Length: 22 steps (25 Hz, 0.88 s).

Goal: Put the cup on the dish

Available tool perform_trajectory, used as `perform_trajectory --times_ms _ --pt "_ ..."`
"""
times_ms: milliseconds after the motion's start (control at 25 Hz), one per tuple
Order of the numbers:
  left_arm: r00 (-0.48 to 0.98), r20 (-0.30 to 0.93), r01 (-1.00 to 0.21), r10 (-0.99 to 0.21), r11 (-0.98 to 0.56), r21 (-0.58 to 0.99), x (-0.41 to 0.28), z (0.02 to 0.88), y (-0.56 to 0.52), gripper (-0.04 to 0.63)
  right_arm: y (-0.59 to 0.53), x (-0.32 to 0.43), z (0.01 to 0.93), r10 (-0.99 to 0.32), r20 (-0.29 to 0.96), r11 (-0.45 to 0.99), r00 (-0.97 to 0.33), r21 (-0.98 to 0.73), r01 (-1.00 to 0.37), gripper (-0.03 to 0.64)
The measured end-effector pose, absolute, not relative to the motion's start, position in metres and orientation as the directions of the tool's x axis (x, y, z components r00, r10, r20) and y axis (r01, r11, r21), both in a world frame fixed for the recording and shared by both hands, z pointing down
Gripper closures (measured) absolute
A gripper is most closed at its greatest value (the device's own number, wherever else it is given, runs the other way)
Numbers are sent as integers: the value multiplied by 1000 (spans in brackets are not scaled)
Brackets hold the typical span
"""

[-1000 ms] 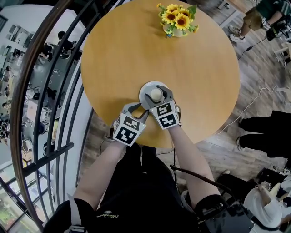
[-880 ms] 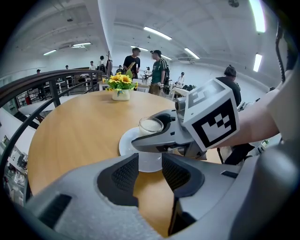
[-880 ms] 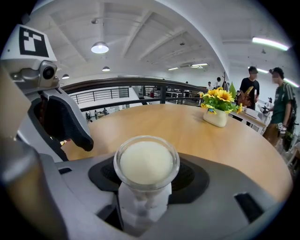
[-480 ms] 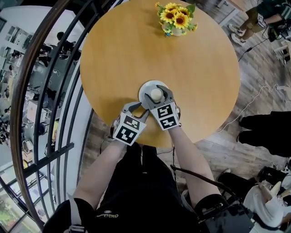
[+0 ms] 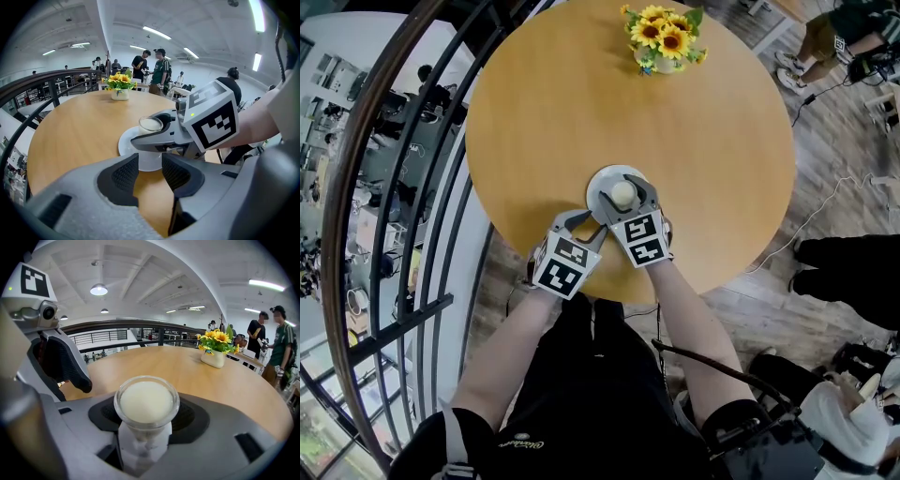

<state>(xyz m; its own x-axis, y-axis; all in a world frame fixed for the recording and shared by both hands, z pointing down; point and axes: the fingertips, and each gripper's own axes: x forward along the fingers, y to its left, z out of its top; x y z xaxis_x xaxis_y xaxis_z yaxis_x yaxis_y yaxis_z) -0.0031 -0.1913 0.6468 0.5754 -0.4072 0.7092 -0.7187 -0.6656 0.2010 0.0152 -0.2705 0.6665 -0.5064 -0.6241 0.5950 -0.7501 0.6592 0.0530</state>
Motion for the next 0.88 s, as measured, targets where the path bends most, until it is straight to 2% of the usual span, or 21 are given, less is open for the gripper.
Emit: perform_trajectory --times_ms 480,720,880 --pt "568 706 -731 -423 -654 197 -4 647 -189 437 -268 15 668 -624 591 647 -510 26 -762 364" --pt "570 704 -730 -424 -654 198 -2 645 -190 437 -269 17 666 -627 582 638 -518 3 -770 308" --pt "570 705 -728 -422 -657 196 -1 646 -188 437 -267 16 664 -629 584 641 -514 15 -768 304"
